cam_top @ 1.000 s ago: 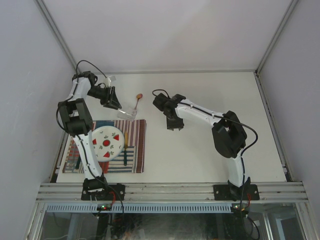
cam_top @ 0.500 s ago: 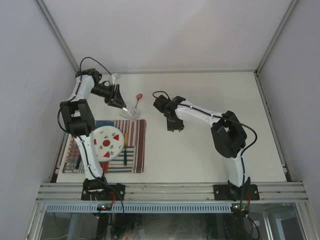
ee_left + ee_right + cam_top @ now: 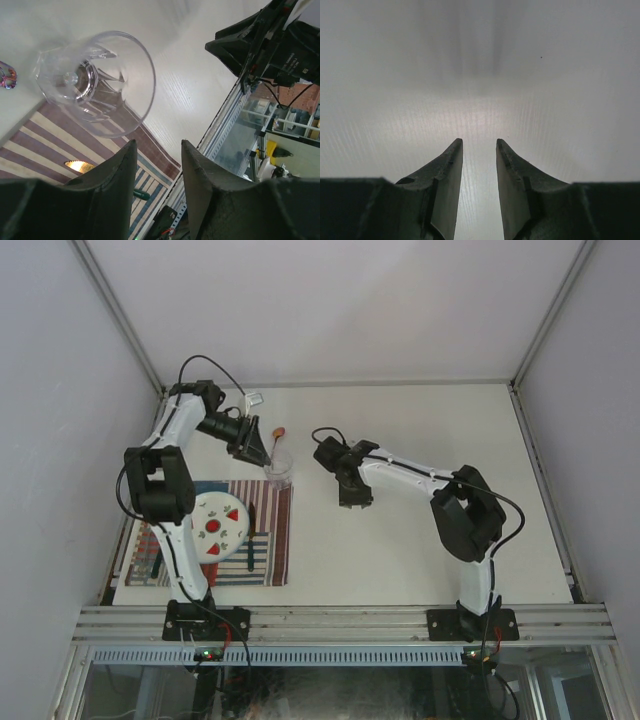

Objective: Set the dinner table for one person

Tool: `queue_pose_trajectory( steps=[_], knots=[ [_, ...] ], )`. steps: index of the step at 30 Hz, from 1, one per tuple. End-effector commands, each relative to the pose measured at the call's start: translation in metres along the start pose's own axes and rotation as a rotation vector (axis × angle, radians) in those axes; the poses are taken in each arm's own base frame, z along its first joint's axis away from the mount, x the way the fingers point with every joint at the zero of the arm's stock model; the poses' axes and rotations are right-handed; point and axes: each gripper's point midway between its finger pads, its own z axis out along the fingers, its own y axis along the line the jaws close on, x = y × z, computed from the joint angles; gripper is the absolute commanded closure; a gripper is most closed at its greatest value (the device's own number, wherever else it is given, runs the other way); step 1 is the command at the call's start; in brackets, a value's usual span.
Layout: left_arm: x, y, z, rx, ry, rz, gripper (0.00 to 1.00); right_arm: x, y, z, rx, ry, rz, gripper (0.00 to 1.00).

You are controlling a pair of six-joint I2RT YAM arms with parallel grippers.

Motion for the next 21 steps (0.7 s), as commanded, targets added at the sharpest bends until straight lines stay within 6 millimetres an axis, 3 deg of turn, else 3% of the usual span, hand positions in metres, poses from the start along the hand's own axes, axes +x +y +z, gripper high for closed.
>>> queue_pose_trajectory(
  steps=[1,5,9,11,15,21],
  knots=[
    [-0.002,-0.018,-0.012,0.003,-0.054,0.032,0.55,-0.012,0.005,-0.02,-0.066,-0.076,0.043,0.68],
    [-0.002,-0.021,-0.022,-0.058,-0.066,0.058,0.56,-0.022,0.006,-0.024,-0.092,-0.109,0.047,0.68],
    [-0.004,-0.016,-0.033,-0.165,-0.095,0.07,0.58,-0.053,0.025,-0.033,-0.177,-0.153,0.067,0.67],
    [-0.005,-0.005,-0.039,-0.266,-0.122,0.043,0.6,-0.073,0.042,-0.041,-0.22,-0.174,0.07,0.67],
    [-0.003,0.006,-0.067,-0.484,-0.202,0.076,0.61,-0.112,0.095,-0.055,-0.342,-0.185,0.078,0.66],
    [0.025,0.004,-0.115,-0.744,-0.311,0.105,0.61,-0.146,0.157,-0.056,-0.454,-0.162,0.115,0.65]
  ],
)
